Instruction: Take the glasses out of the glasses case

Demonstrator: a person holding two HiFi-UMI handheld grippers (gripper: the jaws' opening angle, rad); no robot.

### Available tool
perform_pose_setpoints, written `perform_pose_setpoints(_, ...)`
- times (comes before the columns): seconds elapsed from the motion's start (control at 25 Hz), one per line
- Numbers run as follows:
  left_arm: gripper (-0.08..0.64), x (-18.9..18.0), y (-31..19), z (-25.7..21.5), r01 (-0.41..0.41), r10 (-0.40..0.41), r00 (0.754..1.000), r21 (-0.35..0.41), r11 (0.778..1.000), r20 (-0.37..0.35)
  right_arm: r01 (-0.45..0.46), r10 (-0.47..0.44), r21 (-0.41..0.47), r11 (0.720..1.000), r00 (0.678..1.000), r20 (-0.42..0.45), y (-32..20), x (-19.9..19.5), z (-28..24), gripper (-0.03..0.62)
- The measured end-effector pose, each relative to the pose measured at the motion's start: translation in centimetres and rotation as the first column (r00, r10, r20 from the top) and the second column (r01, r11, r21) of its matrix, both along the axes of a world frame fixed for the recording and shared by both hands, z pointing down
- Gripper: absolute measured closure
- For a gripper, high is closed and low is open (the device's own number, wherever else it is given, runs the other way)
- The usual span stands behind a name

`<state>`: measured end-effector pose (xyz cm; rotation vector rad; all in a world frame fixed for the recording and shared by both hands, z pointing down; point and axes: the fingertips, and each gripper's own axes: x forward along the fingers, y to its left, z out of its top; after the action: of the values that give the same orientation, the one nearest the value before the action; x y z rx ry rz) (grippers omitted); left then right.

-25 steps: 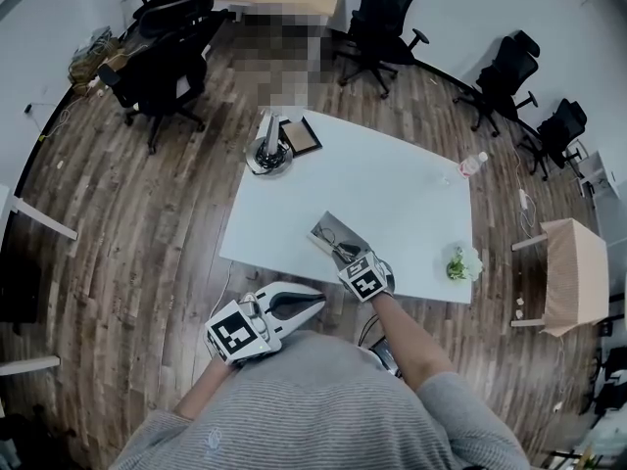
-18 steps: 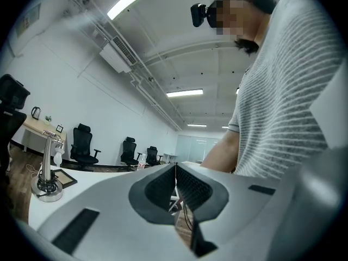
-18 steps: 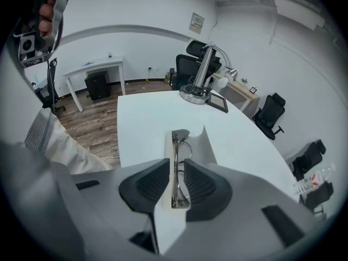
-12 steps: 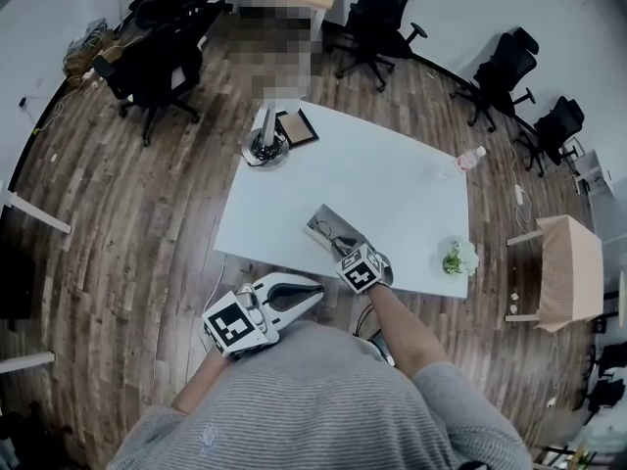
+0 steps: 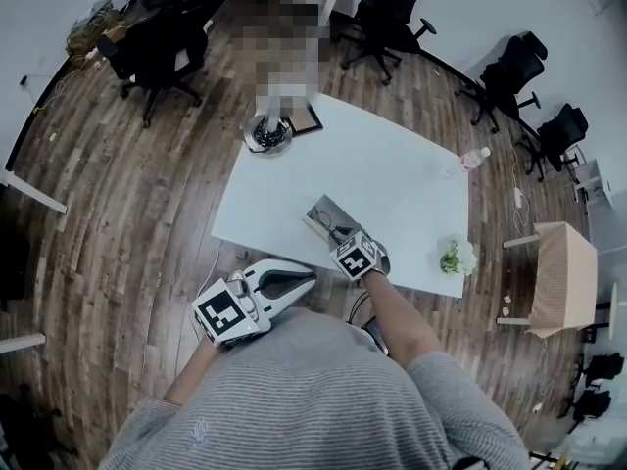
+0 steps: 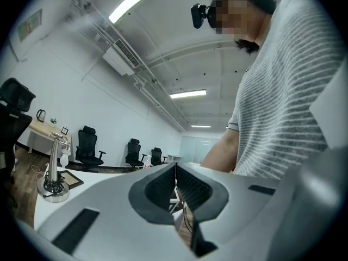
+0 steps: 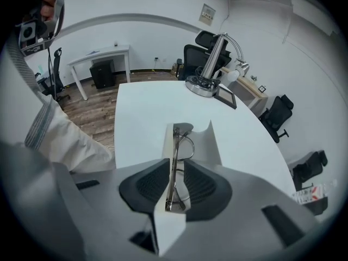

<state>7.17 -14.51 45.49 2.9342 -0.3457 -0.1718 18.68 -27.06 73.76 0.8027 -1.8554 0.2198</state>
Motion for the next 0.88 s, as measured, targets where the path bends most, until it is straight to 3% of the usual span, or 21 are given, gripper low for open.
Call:
perform_pose_setpoints(0.6,0.548,-0.2,-1.7,0.3,0.003,-0.003,1.0,0.002,1.0,0.013,0.037,-0.042,-0.092,0.995,0.998,-0.048,-0.1,-0.4,2.0,0.506)
perform_pose_setpoints(0.88,0.548,-0.1,-1.7,0.2,0.004,-0.004,1.0,0.011,1.0,0.02,0.029,-0.032,-0.151,0.988,0.999,-0.013,0.2,-0.7,1.9,0.509)
